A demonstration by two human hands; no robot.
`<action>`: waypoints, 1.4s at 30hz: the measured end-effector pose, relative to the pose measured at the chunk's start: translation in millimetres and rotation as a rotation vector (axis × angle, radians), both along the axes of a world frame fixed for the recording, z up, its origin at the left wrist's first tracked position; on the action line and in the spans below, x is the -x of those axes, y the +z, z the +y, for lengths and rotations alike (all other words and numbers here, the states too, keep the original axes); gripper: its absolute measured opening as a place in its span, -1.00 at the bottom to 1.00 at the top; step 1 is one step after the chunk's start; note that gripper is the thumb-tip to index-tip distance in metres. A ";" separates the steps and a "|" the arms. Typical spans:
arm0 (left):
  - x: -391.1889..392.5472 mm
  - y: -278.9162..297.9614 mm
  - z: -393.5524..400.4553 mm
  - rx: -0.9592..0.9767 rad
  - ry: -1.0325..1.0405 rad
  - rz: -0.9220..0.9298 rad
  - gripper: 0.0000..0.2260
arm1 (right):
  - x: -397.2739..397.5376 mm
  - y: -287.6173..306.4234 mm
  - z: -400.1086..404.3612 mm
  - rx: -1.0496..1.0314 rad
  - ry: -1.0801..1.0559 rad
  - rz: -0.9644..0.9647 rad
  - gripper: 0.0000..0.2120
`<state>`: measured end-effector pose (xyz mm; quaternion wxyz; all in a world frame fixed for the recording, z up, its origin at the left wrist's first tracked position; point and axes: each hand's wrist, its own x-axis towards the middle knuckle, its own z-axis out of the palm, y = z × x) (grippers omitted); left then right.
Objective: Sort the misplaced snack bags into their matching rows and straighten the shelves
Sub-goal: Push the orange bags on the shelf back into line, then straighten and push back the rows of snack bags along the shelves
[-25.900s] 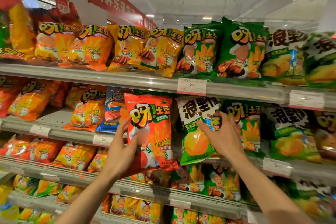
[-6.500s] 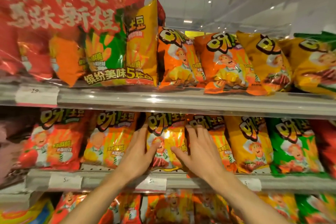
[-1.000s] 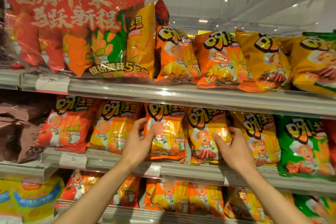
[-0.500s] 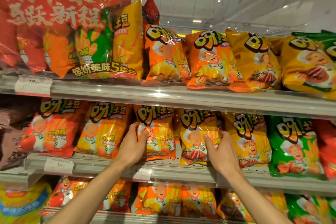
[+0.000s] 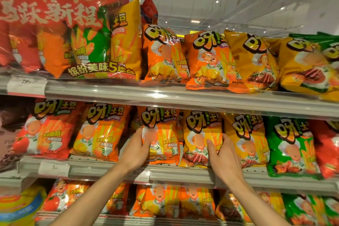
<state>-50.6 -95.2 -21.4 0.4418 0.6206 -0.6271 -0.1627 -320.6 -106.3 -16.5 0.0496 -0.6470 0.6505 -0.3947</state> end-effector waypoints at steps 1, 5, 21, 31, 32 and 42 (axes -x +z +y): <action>-1.2 -1.2 0.5 0.014 0.004 -0.013 -0.55 | -0.5 0.0 1.2 0.014 0.003 0.007 -0.32; -2.3 -0.7 5.6 -0.012 0.053 -0.026 -0.30 | -0.9 -2.1 3.2 0.122 0.025 0.073 -0.33; -14.6 -11.7 23.8 0.211 0.080 -0.185 -0.42 | -13.3 -20.8 -0.8 0.113 0.130 0.504 -0.32; 54.0 6.0 34.1 0.428 -0.139 -0.144 -0.57 | 36.2 13.5 43.6 0.173 0.103 0.107 -0.35; 67.8 7.0 33.8 0.413 -0.165 -0.121 -0.59 | 46.8 15.8 49.8 0.161 0.082 0.090 -0.35; 248.2 16.5 29.1 0.295 -0.395 0.031 -0.60 | 211.9 28.3 77.8 -0.010 -0.117 -0.233 -0.29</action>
